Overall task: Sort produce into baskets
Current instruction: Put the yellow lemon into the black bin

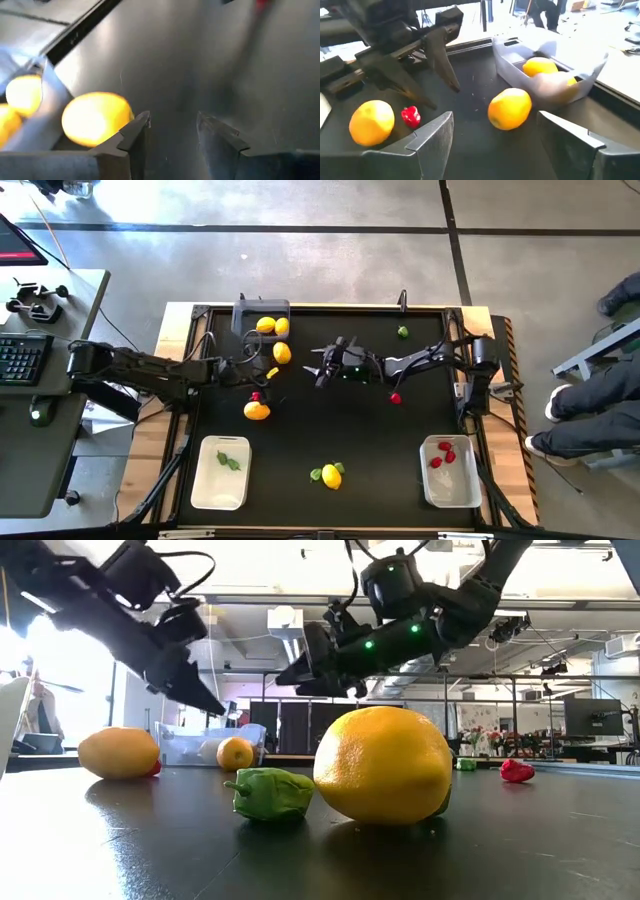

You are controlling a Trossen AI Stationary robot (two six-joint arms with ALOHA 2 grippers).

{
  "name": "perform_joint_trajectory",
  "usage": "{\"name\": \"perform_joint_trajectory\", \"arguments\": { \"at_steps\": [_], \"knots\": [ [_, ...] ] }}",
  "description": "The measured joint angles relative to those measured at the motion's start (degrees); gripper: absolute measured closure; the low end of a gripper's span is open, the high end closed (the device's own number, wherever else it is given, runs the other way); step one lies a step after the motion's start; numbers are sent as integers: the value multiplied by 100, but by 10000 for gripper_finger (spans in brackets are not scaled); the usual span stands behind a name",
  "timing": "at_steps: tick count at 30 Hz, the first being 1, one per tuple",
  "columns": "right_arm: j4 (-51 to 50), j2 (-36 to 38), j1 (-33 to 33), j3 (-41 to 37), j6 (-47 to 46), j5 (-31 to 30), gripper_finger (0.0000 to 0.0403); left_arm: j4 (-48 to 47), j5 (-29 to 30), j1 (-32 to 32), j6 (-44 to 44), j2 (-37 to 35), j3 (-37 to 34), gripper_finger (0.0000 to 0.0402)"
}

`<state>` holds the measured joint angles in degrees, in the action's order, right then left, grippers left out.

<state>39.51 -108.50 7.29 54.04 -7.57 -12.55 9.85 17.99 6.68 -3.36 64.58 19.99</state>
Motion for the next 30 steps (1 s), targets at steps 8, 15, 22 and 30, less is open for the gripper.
{"name": "perform_joint_trajectory", "arguments": {
  "at_steps": [8, 15, 22, 30],
  "knots": [
    [230, -825, 77, 542, -45, -89, 138, 1008, 27, 0, -641, -74, -780, 296],
    [-1395, -1728, 333, 2126, -149, -475, 281, 1355, 54, 9, -704, -76, -999, 335],
    [-1993, -2184, 513, 2892, -198, -809, 385, 997, 559, 9, -761, -66, -999, 320],
    [-2077, -2542, 466, 3176, -406, 296, 397, 848, 795, 11, -1178, -63, -999, 242]
  ]
}}
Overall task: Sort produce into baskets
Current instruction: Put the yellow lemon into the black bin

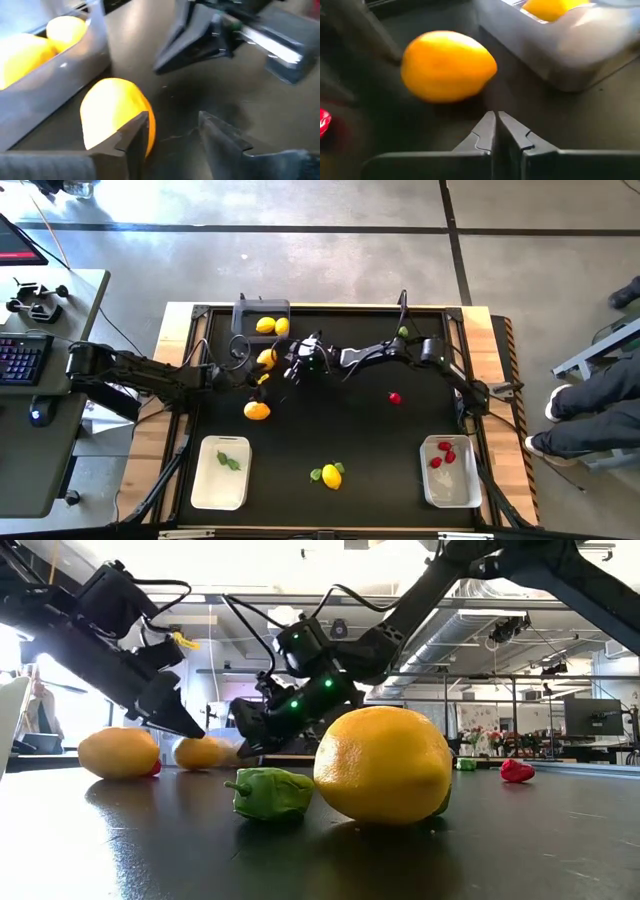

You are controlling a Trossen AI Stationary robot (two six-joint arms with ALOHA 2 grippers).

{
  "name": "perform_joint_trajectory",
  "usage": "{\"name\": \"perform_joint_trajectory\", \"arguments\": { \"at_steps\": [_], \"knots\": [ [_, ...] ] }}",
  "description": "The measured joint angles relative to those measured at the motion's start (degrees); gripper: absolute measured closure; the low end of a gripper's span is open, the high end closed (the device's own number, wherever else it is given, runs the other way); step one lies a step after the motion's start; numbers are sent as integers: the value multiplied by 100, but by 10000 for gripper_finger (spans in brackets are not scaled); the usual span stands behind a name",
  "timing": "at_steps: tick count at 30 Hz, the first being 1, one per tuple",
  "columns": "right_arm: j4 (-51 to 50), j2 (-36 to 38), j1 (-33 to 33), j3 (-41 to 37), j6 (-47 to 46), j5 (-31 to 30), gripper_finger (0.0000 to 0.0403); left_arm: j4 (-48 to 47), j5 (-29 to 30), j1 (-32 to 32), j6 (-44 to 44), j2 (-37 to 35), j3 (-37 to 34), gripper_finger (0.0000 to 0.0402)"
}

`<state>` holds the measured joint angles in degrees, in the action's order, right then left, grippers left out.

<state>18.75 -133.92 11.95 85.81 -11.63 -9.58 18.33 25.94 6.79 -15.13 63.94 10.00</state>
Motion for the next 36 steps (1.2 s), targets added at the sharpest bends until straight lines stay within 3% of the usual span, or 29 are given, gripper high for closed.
{"name": "perform_joint_trajectory", "arguments": {
  "at_steps": [6, 10, 19, 26, 32, 36],
  "knots": [
    [-16, -5, -64, 6, 13, 39, 397, -291, 729, 2, -87, 0, 0, 195],
    [-18, -5, -73, 6, 123, 63, 402, -304, 1116, 4, 393, 0, 0, 181],
    [-22, -5, -84, 6, 489, 258, 401, -323, 1181, 4, 1936, 0, 15, 178],
    [-16, -5, -86, 6, 519, 422, 401, -694, 759, 183, 2543, 1, 488, 178],
    [-24, 6, -166, 6, 658, 419, 401, -2170, 634, 446, 3096, 0, 1247, 182],
    [-60, 80, -239, 6, 914, 432, 401, -2546, -134, 757, 3200, 66, 1637, 199]
  ]
}}
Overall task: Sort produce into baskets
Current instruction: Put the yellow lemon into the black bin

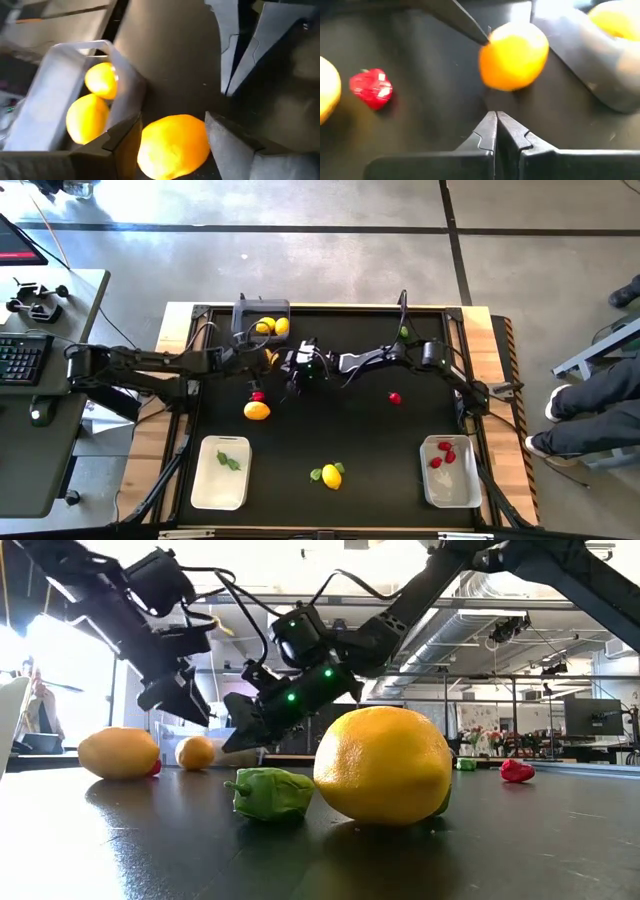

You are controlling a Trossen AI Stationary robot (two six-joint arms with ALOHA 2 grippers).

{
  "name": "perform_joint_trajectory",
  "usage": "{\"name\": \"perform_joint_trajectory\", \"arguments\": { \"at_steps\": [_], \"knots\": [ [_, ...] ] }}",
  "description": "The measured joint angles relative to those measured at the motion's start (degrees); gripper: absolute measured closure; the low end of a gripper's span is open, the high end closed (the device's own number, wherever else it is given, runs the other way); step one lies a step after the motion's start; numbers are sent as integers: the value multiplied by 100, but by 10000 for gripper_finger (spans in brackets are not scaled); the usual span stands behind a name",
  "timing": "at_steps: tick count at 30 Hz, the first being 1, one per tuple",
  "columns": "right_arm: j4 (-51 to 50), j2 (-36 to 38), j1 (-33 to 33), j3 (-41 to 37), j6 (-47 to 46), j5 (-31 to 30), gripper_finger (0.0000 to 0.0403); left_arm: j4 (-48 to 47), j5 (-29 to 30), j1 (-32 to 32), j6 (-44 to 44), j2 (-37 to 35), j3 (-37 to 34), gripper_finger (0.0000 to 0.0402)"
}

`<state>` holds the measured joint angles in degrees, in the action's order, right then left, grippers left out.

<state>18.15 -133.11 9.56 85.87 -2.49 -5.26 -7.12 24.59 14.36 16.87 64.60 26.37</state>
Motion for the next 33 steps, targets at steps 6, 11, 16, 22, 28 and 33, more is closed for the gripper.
{"name": "perform_joint_trajectory", "arguments": {
  "at_steps": [6, 11, 16, 22, 28, 33],
  "knots": [
    [-453, 148, -9, 0, 150, 208, 401, -1045, -645, 237, 206, 514, 744, 242],
    [-1019, 343, -36, -4, 442, 278, 402, -2592, -755, 210, 592, 1175, 1870, 269],
    [-1654, 544, -87, -54, 809, 193, 402, -3914, -511, 342, 1630, 1663, 2865, 300],
    [-1324, 597, -98, -610, 897, 167, 403, -4929, -1164, 733, 2676, 1797, 3401, 363],
    [-61, 1359, -95, -2016, 883, 241, 403, -4782, -2082, 1268, 3050, 1632, 3406, 393],
    [837, 2283, -90, -2976, 917, 235, 403, -4639, -1850, 1502, 3280, 1698, 3409, 386]
  ]
}}
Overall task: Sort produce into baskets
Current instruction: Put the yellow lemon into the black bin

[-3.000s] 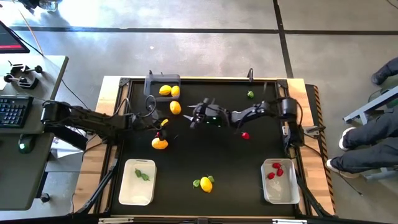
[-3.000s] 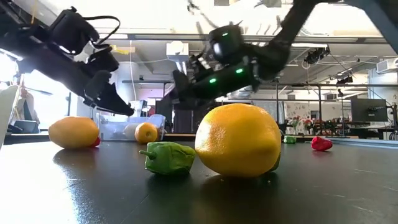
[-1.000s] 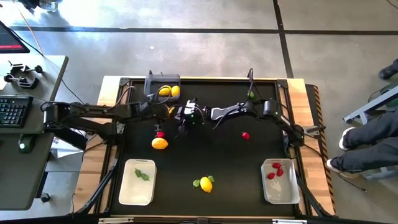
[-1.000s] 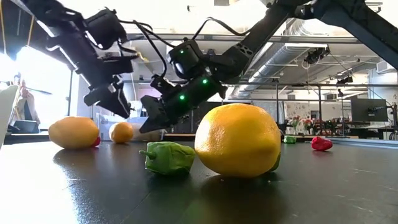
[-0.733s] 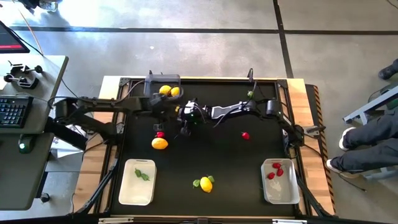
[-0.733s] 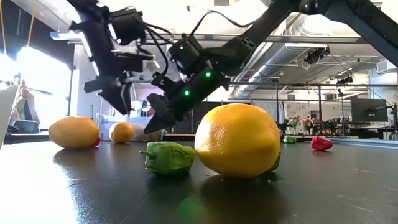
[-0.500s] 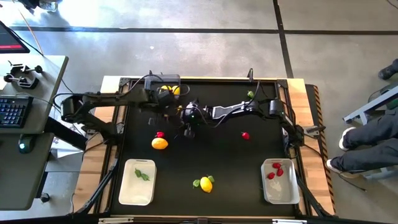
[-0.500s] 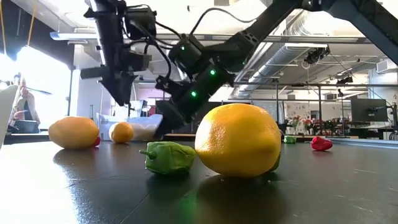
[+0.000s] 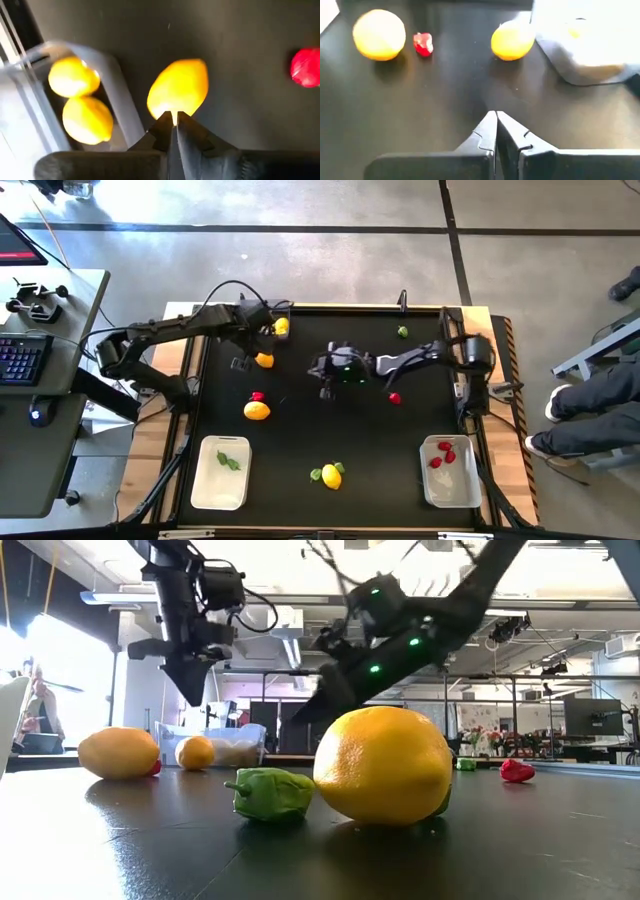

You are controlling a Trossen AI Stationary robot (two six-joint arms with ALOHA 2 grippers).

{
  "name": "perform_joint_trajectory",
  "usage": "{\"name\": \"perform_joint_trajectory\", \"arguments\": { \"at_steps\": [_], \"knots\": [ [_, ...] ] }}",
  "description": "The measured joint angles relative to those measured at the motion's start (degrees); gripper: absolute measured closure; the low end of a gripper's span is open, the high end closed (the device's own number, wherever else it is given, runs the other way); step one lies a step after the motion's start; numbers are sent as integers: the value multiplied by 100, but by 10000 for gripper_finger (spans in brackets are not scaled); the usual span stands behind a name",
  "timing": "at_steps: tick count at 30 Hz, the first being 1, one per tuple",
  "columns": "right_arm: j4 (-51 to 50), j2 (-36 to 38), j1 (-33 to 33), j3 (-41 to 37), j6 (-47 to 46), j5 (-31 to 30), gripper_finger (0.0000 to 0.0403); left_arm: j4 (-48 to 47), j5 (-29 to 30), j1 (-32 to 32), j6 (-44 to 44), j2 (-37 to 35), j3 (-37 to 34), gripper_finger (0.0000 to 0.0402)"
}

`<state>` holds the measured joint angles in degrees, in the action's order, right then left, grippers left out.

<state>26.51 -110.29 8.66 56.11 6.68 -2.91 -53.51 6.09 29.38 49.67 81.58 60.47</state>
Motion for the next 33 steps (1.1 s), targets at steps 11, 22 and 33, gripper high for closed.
{"name": "perform_joint_trajectory", "arguments": {
  "at_steps": [11, 22, 33],
  "knots": [
    [201, 757, 5, -651, 28, -90, 403, 109, 171, -204, -404, 644, 0, 250],
    [116, 764, 5, -644, 111, -86, 403, 314, 346, -240, -234, 1272, -2, 159],
    [64, 764, 5, -642, 111, -64, 403, 489, 395, -121, -88, 1444, 2, 175]
  ]
}}
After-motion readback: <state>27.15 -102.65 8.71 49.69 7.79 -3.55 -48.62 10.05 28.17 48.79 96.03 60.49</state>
